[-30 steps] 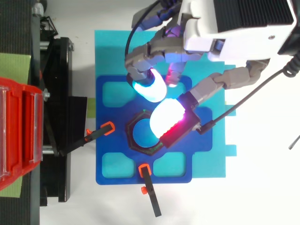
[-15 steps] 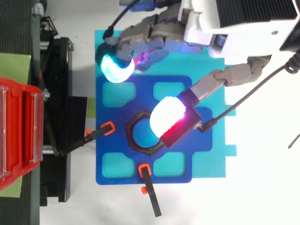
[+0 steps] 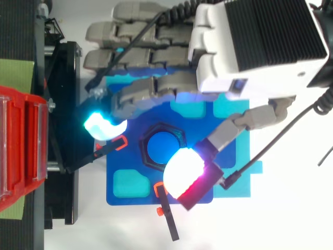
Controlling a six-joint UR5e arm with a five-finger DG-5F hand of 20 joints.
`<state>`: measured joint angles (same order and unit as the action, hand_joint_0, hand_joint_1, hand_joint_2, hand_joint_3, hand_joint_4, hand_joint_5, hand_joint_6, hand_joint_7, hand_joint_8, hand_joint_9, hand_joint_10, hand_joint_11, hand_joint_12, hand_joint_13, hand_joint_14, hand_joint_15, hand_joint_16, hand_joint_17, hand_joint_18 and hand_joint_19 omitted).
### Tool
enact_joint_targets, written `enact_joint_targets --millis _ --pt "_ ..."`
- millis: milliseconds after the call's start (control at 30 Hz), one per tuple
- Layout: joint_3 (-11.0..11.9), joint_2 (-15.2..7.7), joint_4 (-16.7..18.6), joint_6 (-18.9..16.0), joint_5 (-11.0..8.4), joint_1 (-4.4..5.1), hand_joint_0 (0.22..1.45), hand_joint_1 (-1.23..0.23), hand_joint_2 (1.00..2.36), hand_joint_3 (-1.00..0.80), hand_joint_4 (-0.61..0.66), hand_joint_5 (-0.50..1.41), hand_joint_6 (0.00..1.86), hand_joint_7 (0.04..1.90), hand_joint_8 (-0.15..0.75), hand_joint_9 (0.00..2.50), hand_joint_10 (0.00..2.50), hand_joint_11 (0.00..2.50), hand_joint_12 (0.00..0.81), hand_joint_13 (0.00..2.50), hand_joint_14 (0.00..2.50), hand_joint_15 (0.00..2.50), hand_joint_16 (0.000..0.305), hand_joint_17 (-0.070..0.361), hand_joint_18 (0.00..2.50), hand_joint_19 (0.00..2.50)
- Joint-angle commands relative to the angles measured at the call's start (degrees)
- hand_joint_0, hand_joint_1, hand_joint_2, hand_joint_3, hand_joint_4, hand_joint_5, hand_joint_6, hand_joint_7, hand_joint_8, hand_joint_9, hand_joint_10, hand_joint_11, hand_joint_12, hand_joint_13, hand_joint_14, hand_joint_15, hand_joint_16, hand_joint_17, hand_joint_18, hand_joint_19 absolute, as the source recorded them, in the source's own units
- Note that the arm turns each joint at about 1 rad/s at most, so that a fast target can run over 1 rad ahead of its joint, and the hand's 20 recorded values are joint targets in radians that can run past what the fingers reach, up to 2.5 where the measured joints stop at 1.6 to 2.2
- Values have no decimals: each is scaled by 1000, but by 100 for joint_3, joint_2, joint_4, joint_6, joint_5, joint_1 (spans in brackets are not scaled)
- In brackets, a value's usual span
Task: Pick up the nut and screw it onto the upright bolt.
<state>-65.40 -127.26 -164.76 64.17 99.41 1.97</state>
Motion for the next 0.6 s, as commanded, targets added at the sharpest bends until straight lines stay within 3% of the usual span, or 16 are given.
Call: enact_joint_targets --millis 0,200,567 --pt "-8 0 -29 -1 -10 93 436 -236 1000 -500 20 -250 500 527 157 0 0 0 300 0 0 0 36 81 0 0" --pt "-8 0 -126 -1 -19 199 435 -234 1000 -500 17 -251 500 523 154 0 0 0 299 0 0 0 35 79 0 0" --pt "-105 0 -179 -10 -19 234 439 -255 1000 -500 45 -239 500 524 167 60 0 0 307 0 0 0 35 79 0 0"
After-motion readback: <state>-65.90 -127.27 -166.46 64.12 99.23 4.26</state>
